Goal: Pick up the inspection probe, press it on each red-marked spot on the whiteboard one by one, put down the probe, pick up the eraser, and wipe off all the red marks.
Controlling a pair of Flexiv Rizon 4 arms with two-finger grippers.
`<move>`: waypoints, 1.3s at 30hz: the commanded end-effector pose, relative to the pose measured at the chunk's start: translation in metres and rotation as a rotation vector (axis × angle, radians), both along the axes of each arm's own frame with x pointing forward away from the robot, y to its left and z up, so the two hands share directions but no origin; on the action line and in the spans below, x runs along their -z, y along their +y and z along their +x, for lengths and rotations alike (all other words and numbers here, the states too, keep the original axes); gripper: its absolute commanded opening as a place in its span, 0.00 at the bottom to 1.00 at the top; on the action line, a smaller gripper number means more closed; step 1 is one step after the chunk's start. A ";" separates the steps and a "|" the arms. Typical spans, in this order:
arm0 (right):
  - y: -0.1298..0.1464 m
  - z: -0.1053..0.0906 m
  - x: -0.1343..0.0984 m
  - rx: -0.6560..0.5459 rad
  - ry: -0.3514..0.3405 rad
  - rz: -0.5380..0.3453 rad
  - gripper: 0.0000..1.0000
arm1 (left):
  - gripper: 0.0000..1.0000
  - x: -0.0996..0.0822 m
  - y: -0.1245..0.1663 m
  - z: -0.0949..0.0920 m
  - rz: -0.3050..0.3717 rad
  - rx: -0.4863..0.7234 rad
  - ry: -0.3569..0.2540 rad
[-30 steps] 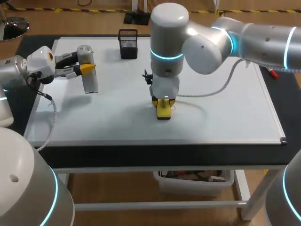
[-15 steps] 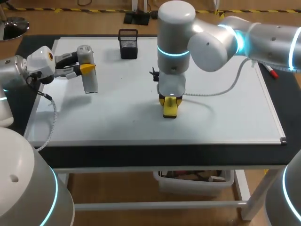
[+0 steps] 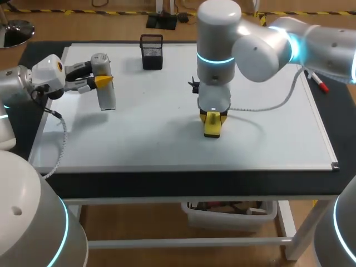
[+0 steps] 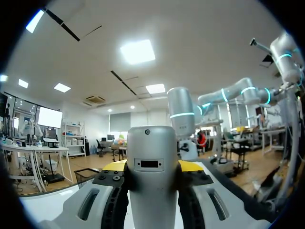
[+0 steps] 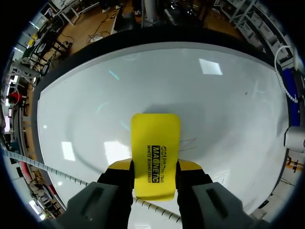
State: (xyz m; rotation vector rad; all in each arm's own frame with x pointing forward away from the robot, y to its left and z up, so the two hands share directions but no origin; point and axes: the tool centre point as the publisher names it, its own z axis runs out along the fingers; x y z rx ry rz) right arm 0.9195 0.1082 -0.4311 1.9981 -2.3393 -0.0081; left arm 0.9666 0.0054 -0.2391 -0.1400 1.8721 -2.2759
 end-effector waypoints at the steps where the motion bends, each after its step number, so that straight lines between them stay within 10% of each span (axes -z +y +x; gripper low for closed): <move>1: -0.006 0.002 0.002 -0.001 -0.008 0.000 0.00 | 0.00 -0.001 0.000 -0.001 0.000 -0.003 -0.003; 12: -0.020 0.039 -0.038 -0.009 0.031 0.006 0.00 | 0.00 -0.001 0.000 -0.001 0.000 -0.003 -0.003; 32: -0.019 0.037 -0.038 -0.012 0.036 0.015 0.00 | 0.00 -0.001 0.000 -0.001 0.000 -0.003 -0.003; 39: -0.020 0.079 -0.043 -0.054 0.000 0.036 0.00 | 0.00 -0.001 0.000 -0.001 0.000 -0.003 -0.003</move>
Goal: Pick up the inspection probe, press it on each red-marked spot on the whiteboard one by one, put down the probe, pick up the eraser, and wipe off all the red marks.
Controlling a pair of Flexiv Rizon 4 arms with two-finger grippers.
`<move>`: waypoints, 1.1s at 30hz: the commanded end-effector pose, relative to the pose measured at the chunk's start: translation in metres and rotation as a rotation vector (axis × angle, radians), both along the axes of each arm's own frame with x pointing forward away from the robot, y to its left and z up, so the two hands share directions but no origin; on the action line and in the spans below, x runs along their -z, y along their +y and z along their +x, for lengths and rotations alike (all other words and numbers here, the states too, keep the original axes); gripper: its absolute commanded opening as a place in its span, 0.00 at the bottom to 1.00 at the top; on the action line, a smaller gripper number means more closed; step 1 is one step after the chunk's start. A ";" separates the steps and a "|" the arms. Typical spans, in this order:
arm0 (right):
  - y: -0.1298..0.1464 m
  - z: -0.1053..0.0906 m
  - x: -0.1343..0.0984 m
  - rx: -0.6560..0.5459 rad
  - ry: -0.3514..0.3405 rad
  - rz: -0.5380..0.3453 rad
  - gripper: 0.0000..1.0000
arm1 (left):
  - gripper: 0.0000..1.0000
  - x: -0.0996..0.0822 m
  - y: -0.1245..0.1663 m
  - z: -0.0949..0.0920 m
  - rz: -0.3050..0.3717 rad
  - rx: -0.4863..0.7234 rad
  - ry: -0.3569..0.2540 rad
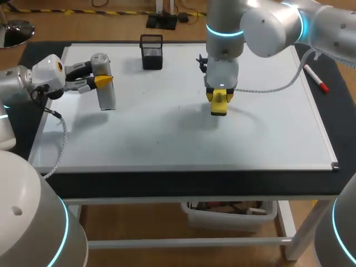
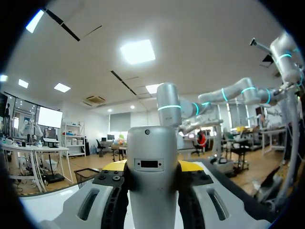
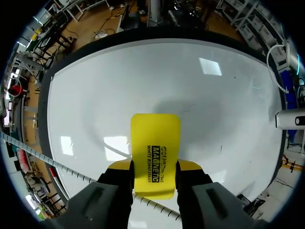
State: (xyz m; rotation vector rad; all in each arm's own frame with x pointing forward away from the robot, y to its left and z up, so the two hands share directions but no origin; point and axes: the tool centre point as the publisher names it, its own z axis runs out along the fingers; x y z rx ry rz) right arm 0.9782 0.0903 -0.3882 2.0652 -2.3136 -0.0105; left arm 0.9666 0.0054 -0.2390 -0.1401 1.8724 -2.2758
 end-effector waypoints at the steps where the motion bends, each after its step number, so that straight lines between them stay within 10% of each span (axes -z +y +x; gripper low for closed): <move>1: -0.003 0.028 0.001 -0.011 0.020 0.012 0.00 | 0.00 -0.001 0.000 -0.001 0.000 -0.003 -0.003; 19: 0.006 0.176 0.010 -0.110 0.064 0.026 0.00 | 0.00 -0.001 0.000 -0.001 0.000 -0.003 -0.003; 33: 0.015 0.219 0.027 -0.095 0.095 0.048 0.00 | 0.00 -0.001 0.000 -0.001 0.000 -0.003 -0.003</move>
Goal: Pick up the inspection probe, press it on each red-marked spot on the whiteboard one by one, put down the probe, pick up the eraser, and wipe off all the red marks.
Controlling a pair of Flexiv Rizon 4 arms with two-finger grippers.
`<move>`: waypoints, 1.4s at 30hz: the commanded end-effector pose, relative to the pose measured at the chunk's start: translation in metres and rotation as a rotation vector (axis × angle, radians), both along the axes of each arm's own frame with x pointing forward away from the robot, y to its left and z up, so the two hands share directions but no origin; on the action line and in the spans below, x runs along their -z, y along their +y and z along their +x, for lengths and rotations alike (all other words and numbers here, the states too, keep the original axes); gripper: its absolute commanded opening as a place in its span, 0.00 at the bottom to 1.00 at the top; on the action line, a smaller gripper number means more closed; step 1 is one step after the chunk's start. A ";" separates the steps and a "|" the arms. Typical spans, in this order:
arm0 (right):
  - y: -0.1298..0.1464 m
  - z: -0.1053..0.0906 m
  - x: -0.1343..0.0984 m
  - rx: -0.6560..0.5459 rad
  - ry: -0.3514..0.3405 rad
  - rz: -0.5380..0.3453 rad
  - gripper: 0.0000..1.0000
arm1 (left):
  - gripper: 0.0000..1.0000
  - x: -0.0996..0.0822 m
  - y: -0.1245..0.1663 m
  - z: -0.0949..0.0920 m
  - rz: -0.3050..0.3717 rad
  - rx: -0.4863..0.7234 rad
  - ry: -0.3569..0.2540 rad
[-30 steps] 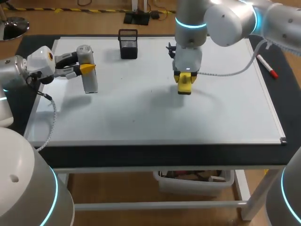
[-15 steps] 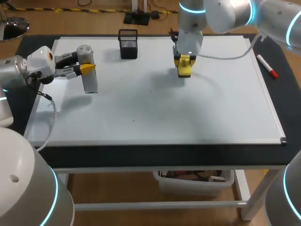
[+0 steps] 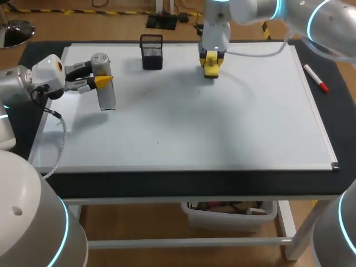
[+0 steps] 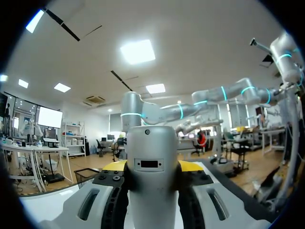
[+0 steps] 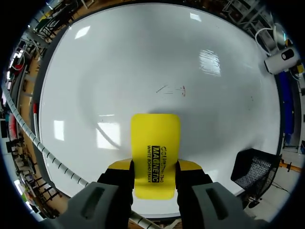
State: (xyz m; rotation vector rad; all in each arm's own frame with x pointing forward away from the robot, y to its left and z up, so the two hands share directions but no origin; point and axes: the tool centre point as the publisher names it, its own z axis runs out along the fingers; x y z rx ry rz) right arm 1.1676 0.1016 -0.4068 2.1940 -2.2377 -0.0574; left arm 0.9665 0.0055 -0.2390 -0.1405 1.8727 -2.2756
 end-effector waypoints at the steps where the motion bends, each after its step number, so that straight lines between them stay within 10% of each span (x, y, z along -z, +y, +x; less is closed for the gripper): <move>1: 0.004 0.031 0.009 -0.005 0.099 -0.001 0.00 | 0.00 -0.001 -0.001 -0.001 -0.001 -0.003 -0.003; 42: 0.063 0.063 0.028 -0.037 0.129 0.004 0.00 | 0.00 -0.001 -0.001 -0.001 -0.001 -0.003 -0.003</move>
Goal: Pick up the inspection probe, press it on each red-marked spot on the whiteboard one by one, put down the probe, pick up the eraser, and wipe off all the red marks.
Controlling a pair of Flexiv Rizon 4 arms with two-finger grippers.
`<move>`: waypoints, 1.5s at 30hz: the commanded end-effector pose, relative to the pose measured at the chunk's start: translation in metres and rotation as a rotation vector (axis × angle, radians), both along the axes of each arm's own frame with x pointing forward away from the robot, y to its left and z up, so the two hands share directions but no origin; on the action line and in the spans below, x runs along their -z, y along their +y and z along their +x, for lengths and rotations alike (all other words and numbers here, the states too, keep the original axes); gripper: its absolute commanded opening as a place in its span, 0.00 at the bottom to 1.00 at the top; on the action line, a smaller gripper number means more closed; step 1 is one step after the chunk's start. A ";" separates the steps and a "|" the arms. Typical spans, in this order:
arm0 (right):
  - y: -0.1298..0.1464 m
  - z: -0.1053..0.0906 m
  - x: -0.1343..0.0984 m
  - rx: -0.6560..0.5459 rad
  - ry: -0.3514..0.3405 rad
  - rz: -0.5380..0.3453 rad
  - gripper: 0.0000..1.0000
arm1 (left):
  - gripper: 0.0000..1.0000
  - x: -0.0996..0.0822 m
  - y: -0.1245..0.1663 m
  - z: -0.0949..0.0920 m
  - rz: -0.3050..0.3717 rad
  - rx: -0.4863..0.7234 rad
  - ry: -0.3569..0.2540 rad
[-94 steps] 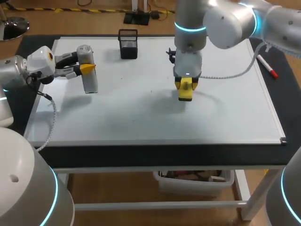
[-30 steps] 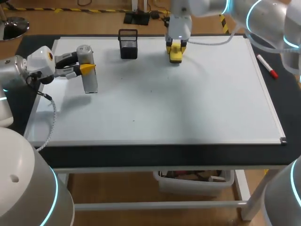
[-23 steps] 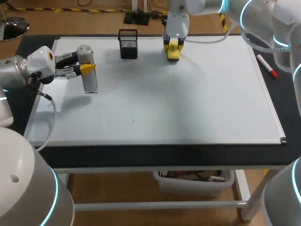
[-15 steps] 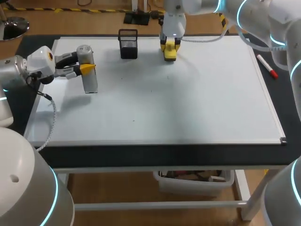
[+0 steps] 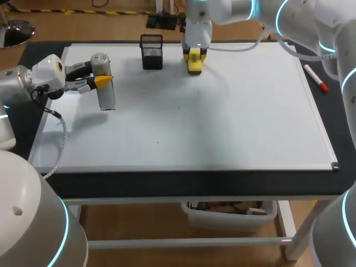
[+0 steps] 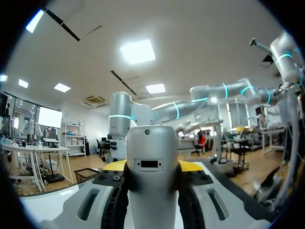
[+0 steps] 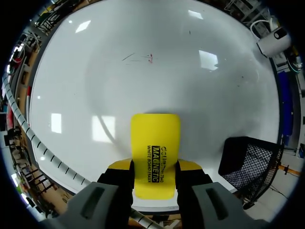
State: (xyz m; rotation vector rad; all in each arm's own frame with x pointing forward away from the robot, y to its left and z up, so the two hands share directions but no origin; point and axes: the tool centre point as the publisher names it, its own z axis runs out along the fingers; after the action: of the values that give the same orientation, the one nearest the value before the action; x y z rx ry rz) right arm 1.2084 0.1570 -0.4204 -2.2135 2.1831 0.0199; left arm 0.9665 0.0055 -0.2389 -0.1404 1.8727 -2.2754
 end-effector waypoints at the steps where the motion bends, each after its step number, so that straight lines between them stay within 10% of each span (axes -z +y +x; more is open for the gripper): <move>1: 0.008 0.022 0.016 -0.004 0.180 -0.014 0.00 | 0.00 -0.001 -0.001 -0.001 -0.001 -0.003 -0.003; 10: 0.008 0.021 0.019 0.002 0.195 -0.043 0.02 | 0.00 -0.001 -0.001 -0.001 -0.001 -0.003 -0.003; 12: 0.007 0.020 0.018 0.008 0.192 -0.044 1.00 | 0.00 -0.001 -0.001 -0.001 -0.001 -0.003 -0.003; 24: -0.016 0.016 -0.011 0.151 0.192 0.045 1.00 | 0.00 -0.001 -0.001 -0.001 -0.001 -0.003 -0.003; 34: -0.039 0.029 -0.048 0.512 0.385 -0.010 1.00 | 0.00 -0.001 -0.001 -0.001 -0.001 -0.003 -0.003; 45: -0.067 0.033 -0.095 0.712 0.467 0.207 1.00 | 0.00 -0.001 -0.001 -0.001 -0.001 -0.003 -0.003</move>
State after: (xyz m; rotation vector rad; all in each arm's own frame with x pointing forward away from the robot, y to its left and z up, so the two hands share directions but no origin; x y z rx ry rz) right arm 1.2342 0.0992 -0.3400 -1.3305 2.8408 0.2455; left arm 0.9664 0.0055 -0.2389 -0.1406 1.8729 -2.2753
